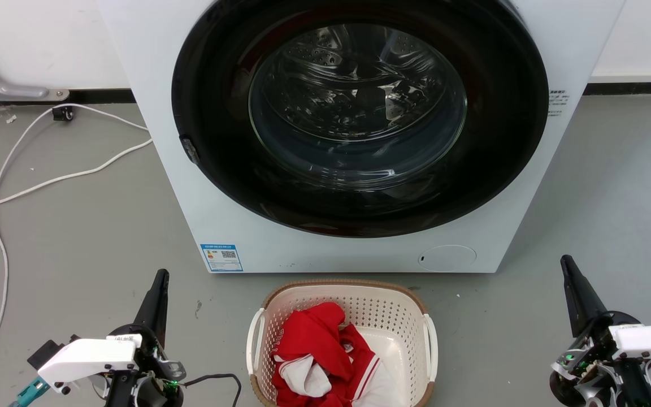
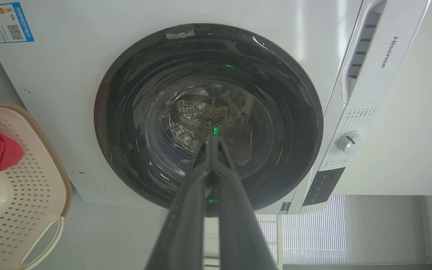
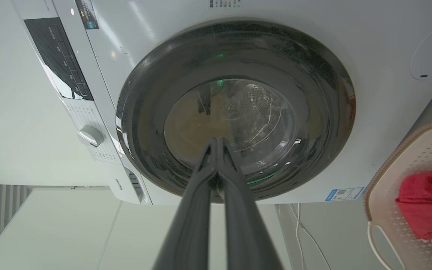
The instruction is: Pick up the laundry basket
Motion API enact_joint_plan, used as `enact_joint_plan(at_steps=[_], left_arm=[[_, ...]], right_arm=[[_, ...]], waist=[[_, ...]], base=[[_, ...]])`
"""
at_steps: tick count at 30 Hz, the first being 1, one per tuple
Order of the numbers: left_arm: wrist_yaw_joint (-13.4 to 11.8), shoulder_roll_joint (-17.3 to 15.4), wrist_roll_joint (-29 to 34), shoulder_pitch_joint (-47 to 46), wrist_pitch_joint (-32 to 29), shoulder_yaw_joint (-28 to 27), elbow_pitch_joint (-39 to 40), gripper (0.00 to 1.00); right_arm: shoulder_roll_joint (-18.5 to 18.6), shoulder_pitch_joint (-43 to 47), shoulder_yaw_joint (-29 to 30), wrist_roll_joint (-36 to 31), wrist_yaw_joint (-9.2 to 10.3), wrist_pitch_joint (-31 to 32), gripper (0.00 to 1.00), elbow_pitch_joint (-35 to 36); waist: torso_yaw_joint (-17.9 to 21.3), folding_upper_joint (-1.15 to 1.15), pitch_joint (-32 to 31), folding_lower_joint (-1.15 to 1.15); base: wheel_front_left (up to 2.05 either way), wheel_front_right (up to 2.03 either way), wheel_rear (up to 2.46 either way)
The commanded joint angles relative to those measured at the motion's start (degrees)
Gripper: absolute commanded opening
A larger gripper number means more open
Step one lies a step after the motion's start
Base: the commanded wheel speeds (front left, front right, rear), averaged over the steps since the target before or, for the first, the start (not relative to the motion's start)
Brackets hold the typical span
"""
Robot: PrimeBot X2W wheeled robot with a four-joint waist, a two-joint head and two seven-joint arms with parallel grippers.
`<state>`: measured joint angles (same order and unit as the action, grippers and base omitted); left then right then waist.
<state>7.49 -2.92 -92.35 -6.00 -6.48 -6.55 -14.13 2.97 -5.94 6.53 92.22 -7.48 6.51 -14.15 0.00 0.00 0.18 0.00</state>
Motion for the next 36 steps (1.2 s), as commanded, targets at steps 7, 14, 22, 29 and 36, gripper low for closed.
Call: enact_joint_plan(at_steps=[7, 14, 22, 29, 36], left_arm=[[0.0, 0.0, 0.2, -0.7, -0.2, -0.1, 0.0, 0.0], [0.0, 0.3, 0.0, 1.7, 0.1, 0.2, -2.0, 1.0], [0.0, 0.3, 0.5, 2.7, 2.5, 1.4, -0.4, 1.0], [0.0, 0.2, 3.1, 3.5, 4.4, 0.4, 0.0, 1.0], [0.0, 0.2, 11.6, 3.5, 7.0, -4.6, 0.3, 1.0]], right_arm=[[-0.2, -0.9, 0.0, 0.0, -0.03, 0.0, 0.0, 0.0], [-0.1, 1.7, 0.0, 0.0, 0.0, 0.0, 1.0, -1.9], [-0.1, 2.8, -0.9, -1.6, 0.0, -2.4, 1.0, -0.4], [-0.1, 3.3, -0.8, -5.7, 0.0, -4.3, 1.0, -0.3], [-0.1, 3.6, 1.1, -23.2, 0.0, -7.0, 1.0, 3.8]], waist=[[0.0, 0.0, 0.0, 0.0], [0.0, 0.0, 0.0, 0.0], [0.0, 0.0, 0.0, 0.0], [0.0, 0.0, -0.1, 0.0], [-0.1, 0.0, -0.2, 0.0]], base=[[0.0, 0.0, 0.0], [0.0, 0.0, 0.0], [0.0, 0.0, 0.0], [0.0, 0.0, 0.0], [0.0, 0.0, 0.0]])
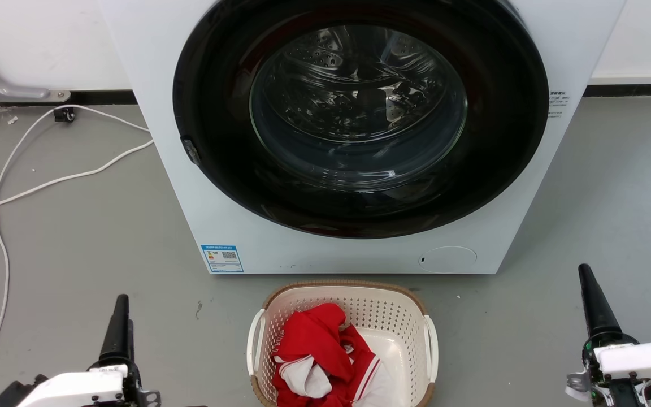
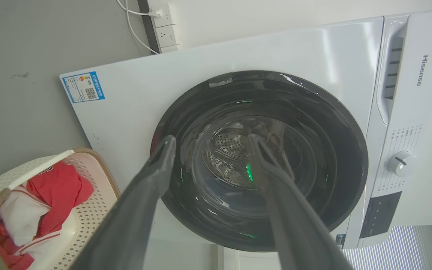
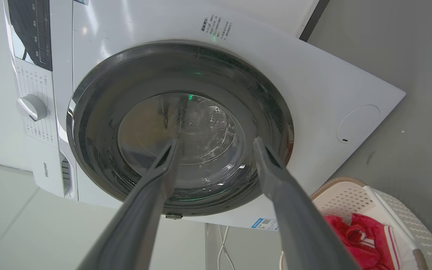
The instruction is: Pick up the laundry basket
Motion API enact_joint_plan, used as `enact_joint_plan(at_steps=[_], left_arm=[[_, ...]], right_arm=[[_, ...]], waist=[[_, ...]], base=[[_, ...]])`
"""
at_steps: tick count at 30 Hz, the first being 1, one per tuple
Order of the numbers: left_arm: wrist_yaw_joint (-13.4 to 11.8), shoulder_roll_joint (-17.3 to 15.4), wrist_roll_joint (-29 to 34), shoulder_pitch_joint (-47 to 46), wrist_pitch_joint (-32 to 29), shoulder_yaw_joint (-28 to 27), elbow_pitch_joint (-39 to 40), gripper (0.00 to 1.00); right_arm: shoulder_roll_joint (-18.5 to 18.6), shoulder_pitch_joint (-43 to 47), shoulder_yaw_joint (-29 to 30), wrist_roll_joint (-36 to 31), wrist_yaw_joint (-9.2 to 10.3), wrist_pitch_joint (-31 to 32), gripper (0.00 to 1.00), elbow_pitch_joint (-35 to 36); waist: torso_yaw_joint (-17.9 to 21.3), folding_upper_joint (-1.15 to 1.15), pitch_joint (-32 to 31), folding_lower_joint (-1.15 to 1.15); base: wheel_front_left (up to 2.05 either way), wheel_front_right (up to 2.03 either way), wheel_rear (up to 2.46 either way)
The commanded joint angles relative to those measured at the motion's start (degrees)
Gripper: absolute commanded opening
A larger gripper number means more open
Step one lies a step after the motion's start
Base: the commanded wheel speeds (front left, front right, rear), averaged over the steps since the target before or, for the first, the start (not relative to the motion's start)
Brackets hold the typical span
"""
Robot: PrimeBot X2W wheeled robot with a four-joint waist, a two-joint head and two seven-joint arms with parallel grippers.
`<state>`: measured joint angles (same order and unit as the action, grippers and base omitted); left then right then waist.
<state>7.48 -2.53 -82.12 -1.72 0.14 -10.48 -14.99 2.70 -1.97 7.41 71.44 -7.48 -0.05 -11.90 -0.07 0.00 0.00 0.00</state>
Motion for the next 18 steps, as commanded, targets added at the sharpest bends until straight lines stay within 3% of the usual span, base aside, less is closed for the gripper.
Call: enact_joint_plan(at_steps=[1, 5, 9, 14, 18], left_arm=[[0.0, -0.2, 2.5, -0.8, 0.7, -1.1, 1.6, 1.0], [-0.3, -0.2, 7.3, -0.9, 1.5, -2.3, 3.8, 1.0], [-2.3, -0.2, 13.2, -0.6, 2.4, -1.9, 7.7, 1.0], [-5.3, -0.3, 20.7, 0.6, 3.4, 1.3, 12.6, 1.0], [-5.9, -0.3, 25.3, 1.5, 4.0, 4.0, 14.3, 1.0]], right_arm=[[0.2, -0.4, 0.1, -4.7, 0.0, -0.7, 1.0, 2.2], [0.2, -0.3, -1.6, -13.2, -0.01, -1.6, 1.0, 5.3], [0.2, -0.3, -2.8, -19.7, -0.01, -2.4, 1.0, 7.9], [0.2, -0.2, -4.6, -27.7, -0.01, -3.4, 1.0, 10.3], [0.2, 0.0, -5.6, -31.6, -0.01, -4.0, 1.0, 11.2]], waist=[[-0.1, 0.0, 0.0, 0.0], [-0.2, 0.0, 0.0, 0.0], [-0.2, 0.0, 0.1, 0.0], [-0.3, 0.0, 0.3, 0.0], [-0.4, 0.0, 0.3, 0.0]], base=[[0.0, 0.0, 0.0], [0.0, 0.0, 0.0], [0.0, 0.0, 0.0], [0.0, 0.0, 0.0], [0.0, 0.0, 0.0]])
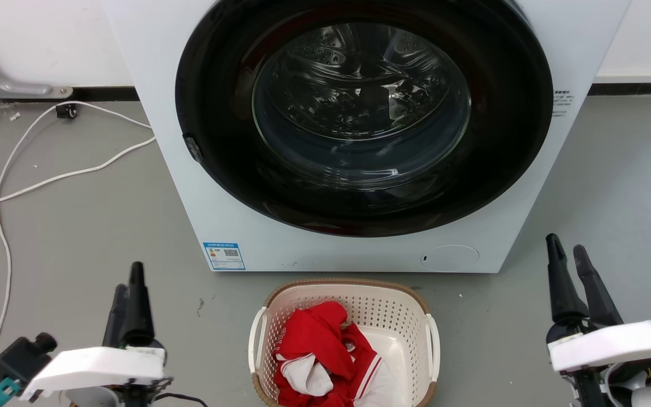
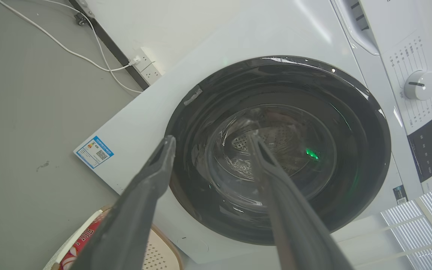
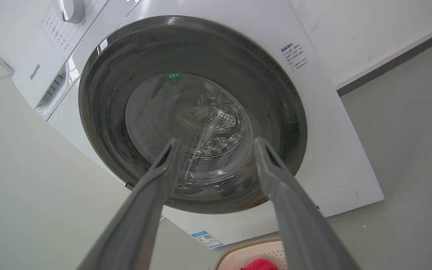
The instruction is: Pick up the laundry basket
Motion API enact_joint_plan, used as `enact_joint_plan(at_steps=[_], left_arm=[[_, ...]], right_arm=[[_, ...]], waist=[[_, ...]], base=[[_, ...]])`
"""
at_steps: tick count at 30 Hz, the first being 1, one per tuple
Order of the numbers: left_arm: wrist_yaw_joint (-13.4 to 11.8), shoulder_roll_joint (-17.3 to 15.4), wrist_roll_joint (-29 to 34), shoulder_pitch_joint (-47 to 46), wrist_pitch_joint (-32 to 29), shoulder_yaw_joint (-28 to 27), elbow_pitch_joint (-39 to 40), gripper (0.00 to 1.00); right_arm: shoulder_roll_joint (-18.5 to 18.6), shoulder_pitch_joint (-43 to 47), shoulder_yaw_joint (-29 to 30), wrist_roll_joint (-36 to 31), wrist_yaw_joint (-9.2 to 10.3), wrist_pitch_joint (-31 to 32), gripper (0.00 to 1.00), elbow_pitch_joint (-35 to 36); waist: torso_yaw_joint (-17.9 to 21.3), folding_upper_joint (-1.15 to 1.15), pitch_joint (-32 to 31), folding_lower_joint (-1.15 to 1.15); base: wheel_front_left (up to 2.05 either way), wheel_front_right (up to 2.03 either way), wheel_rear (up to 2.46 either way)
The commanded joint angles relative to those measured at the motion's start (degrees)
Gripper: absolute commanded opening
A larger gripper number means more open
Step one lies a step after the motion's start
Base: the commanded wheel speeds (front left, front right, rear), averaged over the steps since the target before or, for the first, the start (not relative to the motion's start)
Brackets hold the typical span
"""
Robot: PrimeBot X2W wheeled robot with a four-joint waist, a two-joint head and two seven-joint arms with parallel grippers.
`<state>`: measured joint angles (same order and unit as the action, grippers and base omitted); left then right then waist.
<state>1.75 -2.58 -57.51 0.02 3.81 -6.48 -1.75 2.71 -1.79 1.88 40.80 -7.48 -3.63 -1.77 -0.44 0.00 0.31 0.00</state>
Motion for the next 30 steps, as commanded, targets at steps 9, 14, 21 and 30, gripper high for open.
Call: enact_joint_plan(at_steps=[9, 14, 21, 30], left_arm=[[-1.5, -0.2, 16.3, 1.3, 2.0, 6.7, 3.9, 1.0], [-2.9, -1.2, 22.8, 1.5, 2.8, 9.8, 3.9, 1.0], [-5.9, -4.4, 29.0, 0.9, 4.0, 16.3, 4.4, 1.0], [-10.6, -7.6, 33.7, 0.4, 5.3, 22.9, 2.9, 1.0]], right_arm=[[0.2, 1.1, -3.3, -12.0, -0.01, -2.1, 1.0, 1.0], [0.2, 1.6, -2.9, -16.6, -0.01, -3.0, 1.0, 0.8], [0.2, 2.4, -2.4, -21.9, -0.01, -4.1, 1.0, 0.1], [0.2, 3.1, -1.9, -26.5, -0.01, -5.5, 1.0, -1.9]], waist=[[-0.1, 0.0, 0.0, 0.0], [-0.1, 0.0, 0.0, 0.0], [-0.1, 0.0, 0.0, 0.0], [-0.1, 0.0, -0.2, 0.0]], base=[[0.0, 0.0, 0.0], [0.0, 0.0, 0.0], [0.0, 0.0, 0.0], [0.0, 0.0, 0.0]])
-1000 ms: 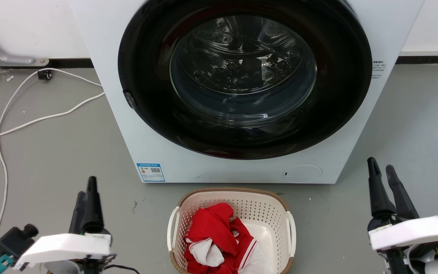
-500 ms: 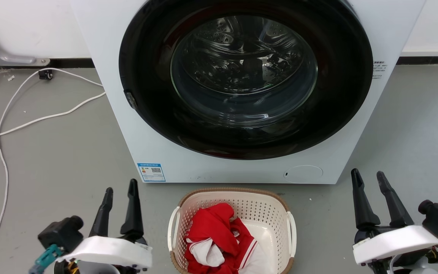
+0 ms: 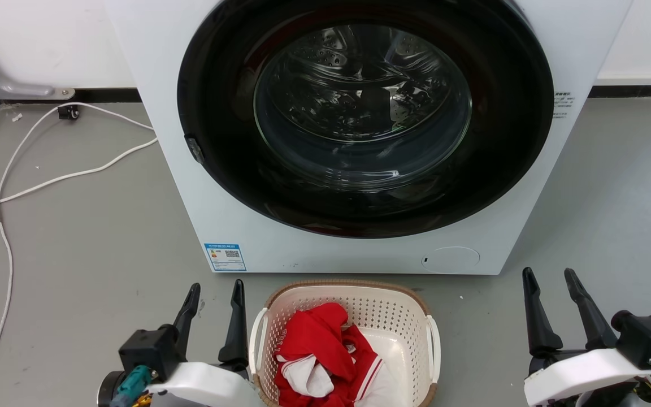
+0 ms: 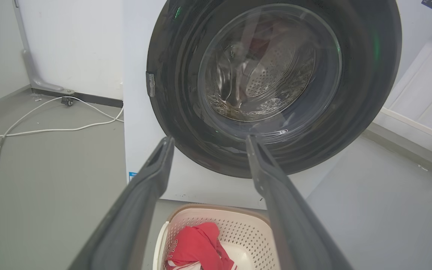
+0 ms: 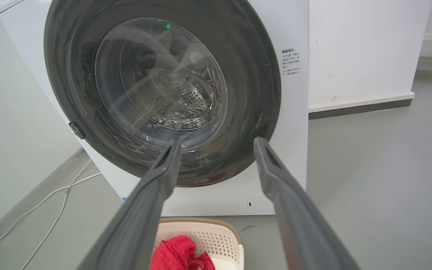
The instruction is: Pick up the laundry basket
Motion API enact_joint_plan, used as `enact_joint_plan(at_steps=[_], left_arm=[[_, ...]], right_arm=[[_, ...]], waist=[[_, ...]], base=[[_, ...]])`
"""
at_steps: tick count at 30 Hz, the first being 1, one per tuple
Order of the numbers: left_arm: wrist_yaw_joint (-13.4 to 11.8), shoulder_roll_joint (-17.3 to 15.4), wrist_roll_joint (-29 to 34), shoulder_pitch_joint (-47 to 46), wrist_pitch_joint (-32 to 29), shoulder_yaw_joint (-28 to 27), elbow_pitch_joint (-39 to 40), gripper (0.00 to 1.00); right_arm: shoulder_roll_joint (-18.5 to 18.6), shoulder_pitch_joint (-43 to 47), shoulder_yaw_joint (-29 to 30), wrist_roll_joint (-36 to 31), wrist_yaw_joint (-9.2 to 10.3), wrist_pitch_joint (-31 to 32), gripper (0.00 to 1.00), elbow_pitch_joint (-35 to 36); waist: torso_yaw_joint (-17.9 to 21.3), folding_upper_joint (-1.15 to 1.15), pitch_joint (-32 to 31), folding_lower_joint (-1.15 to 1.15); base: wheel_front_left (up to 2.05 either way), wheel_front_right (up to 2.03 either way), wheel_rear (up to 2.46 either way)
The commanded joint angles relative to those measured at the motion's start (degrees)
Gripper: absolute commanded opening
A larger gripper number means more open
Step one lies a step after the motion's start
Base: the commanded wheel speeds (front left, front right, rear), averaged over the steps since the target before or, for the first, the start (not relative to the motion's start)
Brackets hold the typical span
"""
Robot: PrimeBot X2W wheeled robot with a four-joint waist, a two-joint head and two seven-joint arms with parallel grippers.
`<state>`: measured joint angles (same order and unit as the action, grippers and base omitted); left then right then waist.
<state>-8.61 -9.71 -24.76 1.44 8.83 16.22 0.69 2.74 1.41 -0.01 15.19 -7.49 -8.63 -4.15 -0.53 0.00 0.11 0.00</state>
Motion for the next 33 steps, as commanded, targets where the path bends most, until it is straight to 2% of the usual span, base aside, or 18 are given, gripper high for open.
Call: enact_joint_plan(at_steps=[1, 3, 11, 17, 23, 28, 33], left_arm=[[-0.6, -0.7, 1.4, -1.0, 0.5, 0.8, 0.3, 1.0], [-0.9, -1.1, 2.0, -1.0, 0.8, 1.9, -0.1, 1.0], [1.8, -1.2, 3.7, -0.2, 1.9, 3.3, -0.5, 1.0], [1.6, -0.8, 8.1, 0.0, 2.7, 3.4, 0.2, 1.0], [-0.1, -1.5, 12.9, 0.5, 3.7, 5.4, 1.8, 1.0], [2.1, 0.4, 11.2, 1.8, 4.3, 3.1, 1.2, 1.0], [6.5, 3.2, 11.2, 3.2, 4.8, -1.5, -0.2, 1.0]], right_arm=[[0.2, 0.0, 0.2, -1.4, 0.0, -0.7, 1.0, 0.2], [0.2, 0.2, 0.6, -2.5, 0.0, -0.9, 1.0, -0.1], [0.2, 0.5, 0.6, -7.3, 0.0, -2.0, 1.0, -0.5], [0.2, 0.7, 0.0, -10.8, 0.01, -2.8, 1.0, -0.4], [0.2, 0.9, -0.7, -15.7, 0.01, -3.9, 1.0, 0.5], [0.2, 1.3, -0.4, -14.2, 0.01, -4.5, 1.0, -0.5], [0.2, 1.6, 1.1, -9.0, 0.01, -5.1, 1.0, -2.9]], waist=[[0.0, 0.0, 0.0, 0.0], [0.0, 0.0, -0.1, 0.0], [-0.1, 0.0, -0.2, 0.0], [-0.2, 0.0, -0.1, 0.0], [-0.1, 0.0, 0.0, 0.0], [0.0, 0.0, 0.1, 0.0], [0.1, 0.0, 0.2, 0.0]], base=[[0.0, 0.0, 0.0], [0.0, 0.0, 0.0], [0.0, 0.0, 0.0], [0.0, 0.0, 0.0], [0.0, 0.0, 0.0], [0.0, 0.0, 0.0], [0.0, 0.0, 0.0]])
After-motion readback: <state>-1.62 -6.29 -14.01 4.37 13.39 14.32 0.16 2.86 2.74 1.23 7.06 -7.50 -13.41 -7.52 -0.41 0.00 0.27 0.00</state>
